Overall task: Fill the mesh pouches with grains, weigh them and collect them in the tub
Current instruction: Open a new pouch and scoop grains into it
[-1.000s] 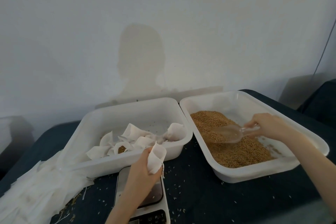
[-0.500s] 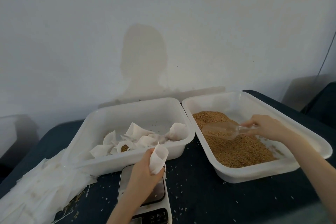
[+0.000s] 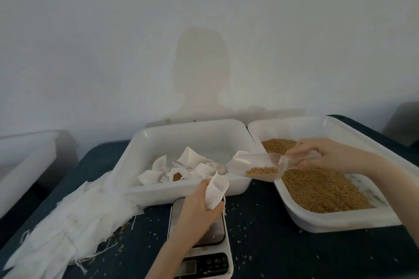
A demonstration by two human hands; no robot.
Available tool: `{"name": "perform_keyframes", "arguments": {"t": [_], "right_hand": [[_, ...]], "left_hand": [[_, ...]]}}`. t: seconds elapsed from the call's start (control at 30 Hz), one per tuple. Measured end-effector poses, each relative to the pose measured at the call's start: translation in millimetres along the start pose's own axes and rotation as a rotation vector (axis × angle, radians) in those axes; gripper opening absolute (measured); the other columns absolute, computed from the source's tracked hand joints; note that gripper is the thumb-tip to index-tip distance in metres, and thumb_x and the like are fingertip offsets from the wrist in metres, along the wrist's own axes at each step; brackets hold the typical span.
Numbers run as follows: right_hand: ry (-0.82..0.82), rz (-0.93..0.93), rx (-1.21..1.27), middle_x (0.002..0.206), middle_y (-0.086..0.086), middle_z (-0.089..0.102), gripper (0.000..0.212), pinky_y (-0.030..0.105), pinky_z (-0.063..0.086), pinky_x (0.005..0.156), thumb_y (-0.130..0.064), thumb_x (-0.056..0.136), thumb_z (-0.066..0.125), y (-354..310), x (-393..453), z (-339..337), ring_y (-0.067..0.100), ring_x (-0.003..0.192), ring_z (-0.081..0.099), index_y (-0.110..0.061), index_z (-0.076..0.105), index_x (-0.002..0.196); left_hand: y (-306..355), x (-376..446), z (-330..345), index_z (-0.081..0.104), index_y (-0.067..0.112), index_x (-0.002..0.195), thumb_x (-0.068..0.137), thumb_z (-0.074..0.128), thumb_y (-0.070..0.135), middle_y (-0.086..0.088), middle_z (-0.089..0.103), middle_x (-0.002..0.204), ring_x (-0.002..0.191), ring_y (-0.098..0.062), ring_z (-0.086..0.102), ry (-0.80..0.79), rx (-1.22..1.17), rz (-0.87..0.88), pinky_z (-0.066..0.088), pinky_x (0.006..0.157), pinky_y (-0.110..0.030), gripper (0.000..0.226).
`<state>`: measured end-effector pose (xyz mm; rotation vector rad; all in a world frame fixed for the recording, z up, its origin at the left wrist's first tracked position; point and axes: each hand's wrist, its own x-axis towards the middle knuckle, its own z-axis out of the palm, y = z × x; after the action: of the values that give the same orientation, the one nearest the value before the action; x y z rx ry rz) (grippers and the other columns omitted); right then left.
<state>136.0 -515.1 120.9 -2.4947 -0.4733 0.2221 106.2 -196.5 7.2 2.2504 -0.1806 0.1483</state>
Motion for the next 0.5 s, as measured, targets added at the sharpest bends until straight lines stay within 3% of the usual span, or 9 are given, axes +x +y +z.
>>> {"name": "perform_keyframes", "arguments": {"t": [0.1,0.2,0.3,0.4,0.5], "right_hand": [[-0.056,-0.041,0.001,0.104,-0.024,0.058,0.040,0.026,0.039,0.095,-0.068,0.069,0.058,-14.0,5.3,6.4,-0.009,0.101,0.054,-0.056,0.063,0.107],[-0.085,-0.050,-0.003,0.100,-0.023,0.057,0.026,0.025,0.038,0.097,-0.050,0.080,0.067,-24.6,9.5,10.5,-0.009,0.099,0.055,-0.056,0.065,0.105],[-0.081,-0.048,-0.044,0.100,-0.022,0.058,0.023,0.024,0.040,0.097,-0.038,0.084,0.069,-32.1,11.4,12.6,-0.009,0.099,0.056,-0.053,0.066,0.102],[-0.068,-0.037,-0.104,0.100,-0.029,0.060,0.017,0.027,0.045,0.099,-0.034,0.085,0.069,-37.4,14.3,13.4,-0.014,0.098,0.056,-0.043,0.067,0.100],[-0.052,-0.043,-0.172,0.101,-0.028,0.061,0.017,0.025,0.044,0.098,-0.036,0.084,0.070,-48.8,15.6,13.3,-0.013,0.099,0.056,-0.052,0.063,0.086]], "left_hand": [[2.0,-0.7,-3.6,0.030,0.053,0.104,0.083,0.065,0.041,0.033,0.044,0.092,0.084,0.012,0.047,-0.005,0.018,-0.003,0.037,0.063,-0.003,0.043],[1.3,-0.6,-6.4,0.031,0.051,0.107,0.082,0.067,0.041,0.032,0.047,0.096,0.091,0.005,0.051,-0.003,0.002,0.007,0.039,0.077,-0.011,0.045],[1.2,-3.2,-11.0,0.033,0.050,0.115,0.080,0.070,0.042,0.031,0.051,0.097,0.090,0.010,0.052,0.001,0.020,0.035,0.040,0.068,-0.005,0.051],[0.0,-4.3,-12.7,0.033,0.042,0.128,0.080,0.067,0.046,0.025,0.053,0.104,0.092,0.005,0.053,0.018,0.088,0.046,0.045,0.077,-0.013,0.059],[2.5,-6.0,-10.1,0.026,0.043,0.131,0.080,0.060,0.057,0.027,0.048,0.104,0.088,0.006,0.048,0.010,0.172,0.071,0.040,0.073,-0.011,0.062]]}}
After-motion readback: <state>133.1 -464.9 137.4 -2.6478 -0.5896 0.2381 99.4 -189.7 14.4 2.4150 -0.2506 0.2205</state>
